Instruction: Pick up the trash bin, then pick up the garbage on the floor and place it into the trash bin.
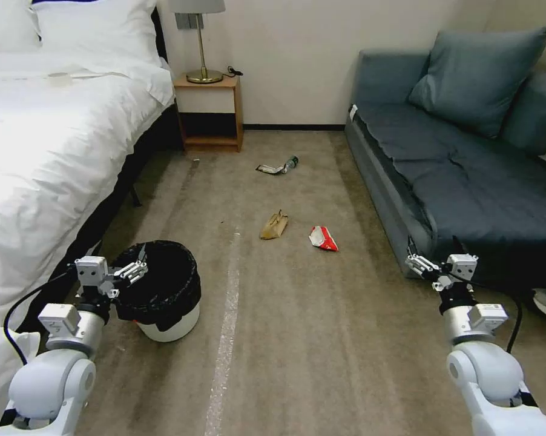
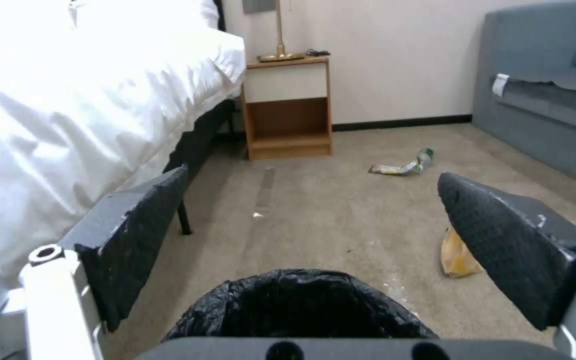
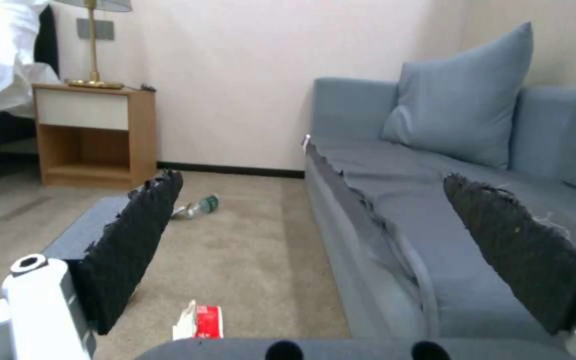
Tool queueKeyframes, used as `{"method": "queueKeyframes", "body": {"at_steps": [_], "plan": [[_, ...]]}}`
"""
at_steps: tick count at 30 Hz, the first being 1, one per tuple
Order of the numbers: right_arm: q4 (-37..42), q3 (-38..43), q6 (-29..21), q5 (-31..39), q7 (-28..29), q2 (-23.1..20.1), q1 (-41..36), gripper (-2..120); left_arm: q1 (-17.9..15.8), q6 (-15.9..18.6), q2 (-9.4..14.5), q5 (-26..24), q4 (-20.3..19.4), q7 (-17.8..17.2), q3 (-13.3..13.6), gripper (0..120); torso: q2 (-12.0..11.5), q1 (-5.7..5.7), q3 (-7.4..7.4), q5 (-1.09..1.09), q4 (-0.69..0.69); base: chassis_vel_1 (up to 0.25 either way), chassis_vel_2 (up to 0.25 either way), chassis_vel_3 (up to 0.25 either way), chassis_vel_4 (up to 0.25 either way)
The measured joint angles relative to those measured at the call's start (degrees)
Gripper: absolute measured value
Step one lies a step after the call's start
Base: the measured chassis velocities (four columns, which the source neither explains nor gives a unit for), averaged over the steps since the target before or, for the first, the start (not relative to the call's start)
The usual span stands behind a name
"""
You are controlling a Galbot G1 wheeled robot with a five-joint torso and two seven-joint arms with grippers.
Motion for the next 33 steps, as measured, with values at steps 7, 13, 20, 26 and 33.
{"method": "queueKeyframes", "body": {"at_steps": [7,13,20,26,33], "plan": [[-0.51,0.49,0.46,-0.04,0.09,0.95,0.39,100,-0.47,-0.40,-0.54,0.12,0.91,-0.39,0.00,100,0.00,0.00,0.00,0.00,0.00,0.000,0.000,0.000,0.000],[-0.69,0.81,0.60,1.28,0.09,0.78,-0.25,100,-0.86,-0.51,-0.93,0.13,1.42,-0.78,0.10,100,0.00,0.00,0.00,0.00,-0.01,0.000,0.000,0.000,0.000],[-0.54,0.42,0.69,0.39,-0.23,0.85,-0.38,100,-1.60,-0.40,-1.65,-0.07,1.84,-1.67,1.13,100,0.00,0.00,0.00,-0.01,0.00,0.000,0.000,0.000,0.000],[-0.01,0.47,0.04,1.02,-0.19,1.02,-0.51,100,-1.79,-0.41,-1.80,-0.46,2.28,-3.25,0.94,100,0.00,0.00,0.00,0.00,-0.01,0.000,0.000,0.000,0.000],[-0.04,0.48,0.10,0.98,-0.17,1.05,-0.83,100,-0.98,4.82,-2.89,-5.91,2.00,-15.28,0.79,100,0.00,0.00,0.00,-0.01,0.00,0.000,0.000,0.000,0.000]]}}
